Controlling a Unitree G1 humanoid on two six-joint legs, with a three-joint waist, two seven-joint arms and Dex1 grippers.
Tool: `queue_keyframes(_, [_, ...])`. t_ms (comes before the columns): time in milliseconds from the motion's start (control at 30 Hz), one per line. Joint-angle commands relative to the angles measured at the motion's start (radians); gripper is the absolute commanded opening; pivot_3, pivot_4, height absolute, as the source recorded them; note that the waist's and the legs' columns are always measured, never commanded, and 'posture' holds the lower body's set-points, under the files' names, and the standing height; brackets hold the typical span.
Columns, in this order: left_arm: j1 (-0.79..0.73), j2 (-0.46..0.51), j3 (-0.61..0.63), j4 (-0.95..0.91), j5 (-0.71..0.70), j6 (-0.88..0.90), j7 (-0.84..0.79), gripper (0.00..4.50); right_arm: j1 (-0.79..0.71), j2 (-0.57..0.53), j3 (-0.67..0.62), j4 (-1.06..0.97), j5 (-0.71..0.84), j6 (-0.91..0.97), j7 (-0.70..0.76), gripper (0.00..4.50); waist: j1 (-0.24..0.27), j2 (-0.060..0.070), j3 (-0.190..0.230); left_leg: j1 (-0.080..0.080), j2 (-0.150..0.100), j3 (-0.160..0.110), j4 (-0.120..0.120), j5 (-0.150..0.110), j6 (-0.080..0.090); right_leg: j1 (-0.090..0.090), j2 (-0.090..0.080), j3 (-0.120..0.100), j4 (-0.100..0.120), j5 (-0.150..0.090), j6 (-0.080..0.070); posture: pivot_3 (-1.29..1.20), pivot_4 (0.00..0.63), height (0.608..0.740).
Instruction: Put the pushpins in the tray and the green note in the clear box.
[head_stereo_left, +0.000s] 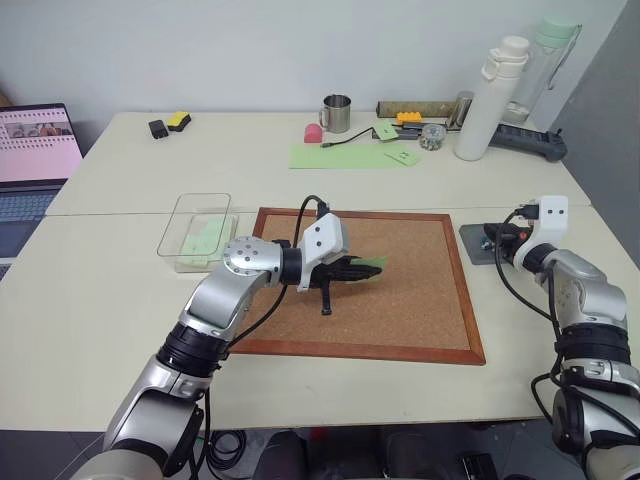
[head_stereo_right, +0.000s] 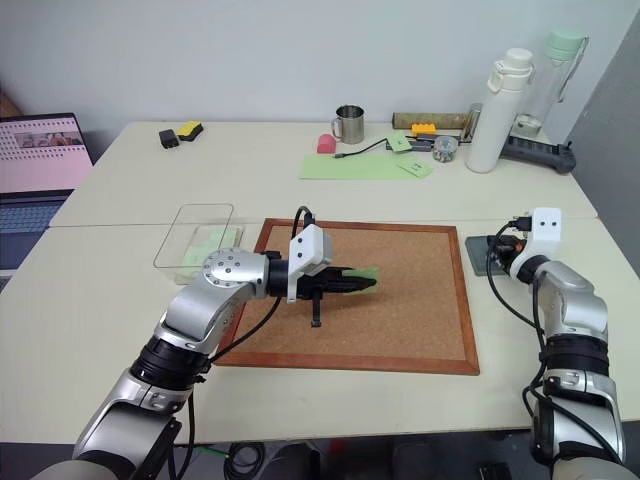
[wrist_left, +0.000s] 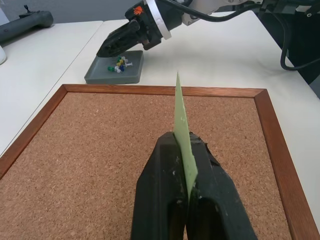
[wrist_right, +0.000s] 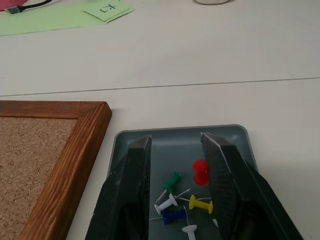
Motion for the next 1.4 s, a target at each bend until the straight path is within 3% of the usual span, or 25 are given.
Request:
queue_keyframes(33, [-0.010,-0.010,0.011,-0.023,0.007,-0.027,0.009,0.00,-0.015,-0.031,-0.015,-0.020,0.014,-0.020,0.012,1.50,0.000,0.000,0.000,0.000,0.000,0.000,0.000,0.000,0.000,0.000,0.000,0.000,0.000,0.000,0.000,0.00,0.150,0.740])
queue_keyframes(300, [-0.029,-0.016,0.054,-0.013,-0.022,0.004,0.021,0.00,0.036,-0.072,0.083,-0.109,-0.076,-0.195,0.072,1.50,0.000,0.000,0.000,0.000,0.000,0.000,0.000,0.000,0.000,0.000,0.000,0.000,0.000,0.000,0.000,0.00,0.150,0.740])
queue_keyframes(400, [-0.065,-0.030,0.172,0.001,-0.088,0.092,0.115,0.00,0.092,-0.077,0.171,-0.305,-0.020,-0.255,0.256,1.50,0.000,0.000,0.000,0.000,0.000,0.000,0.000,0.000,0.000,0.000,0.000,0.000,0.000,0.000,0.000,0.00,0.150,0.740])
queue_keyframes(500, [-0.101,-0.009,0.289,0.082,-0.039,0.103,0.290,0.00,0.132,-0.057,0.206,-0.533,0.128,-0.134,0.353,1.50,-0.010,0.000,0.001,0.000,0.001,-0.002,0.000,0.000,0.000,0.000,0.002,-0.001,0.000,0.000,0.000,0.00,0.150,0.740])
queue_keyframes(700, [-0.118,0.094,0.441,0.261,0.110,0.055,0.604,0.00,0.117,-0.016,0.264,-0.831,0.343,0.114,0.335,1.50,-0.010,0.000,0.001,0.000,0.001,-0.005,0.000,0.000,0.000,0.000,0.001,-0.003,0.001,0.000,0.000,0.00,0.150,0.740])
queue_keyframes(833, [-0.082,0.122,0.478,0.282,0.169,0.090,0.744,0.00,0.080,0.013,0.288,-0.903,0.416,0.216,0.293,1.50,-0.001,0.000,0.001,-0.002,0.001,-0.006,0.000,0.000,0.000,0.000,0.000,-0.005,0.000,0.000,0.000,0.00,0.150,0.740])
queue_keyframes(1033, [0.023,0.110,0.454,0.192,0.199,0.183,0.790,0.00,0.086,0.006,0.312,-0.910,0.400,0.226,0.283,1.50,0.021,0.000,0.001,-0.004,-0.001,-0.007,0.002,0.000,-0.001,0.000,-0.003,-0.008,0.000,0.000,0.000,0.00,0.150,0.740])
queue_keyframes(1400, [0.051,0.131,0.440,0.168,0.237,0.190,0.802,2.12,0.101,0.004,0.320,-0.896,0.372,0.206,0.267,1.54,0.014,-0.001,0.001,-0.004,0.000,-0.008,0.002,0.000,-0.001,-0.001,-0.002,-0.009,0.001,0.000,0.000,0.00,0.150,0.740])
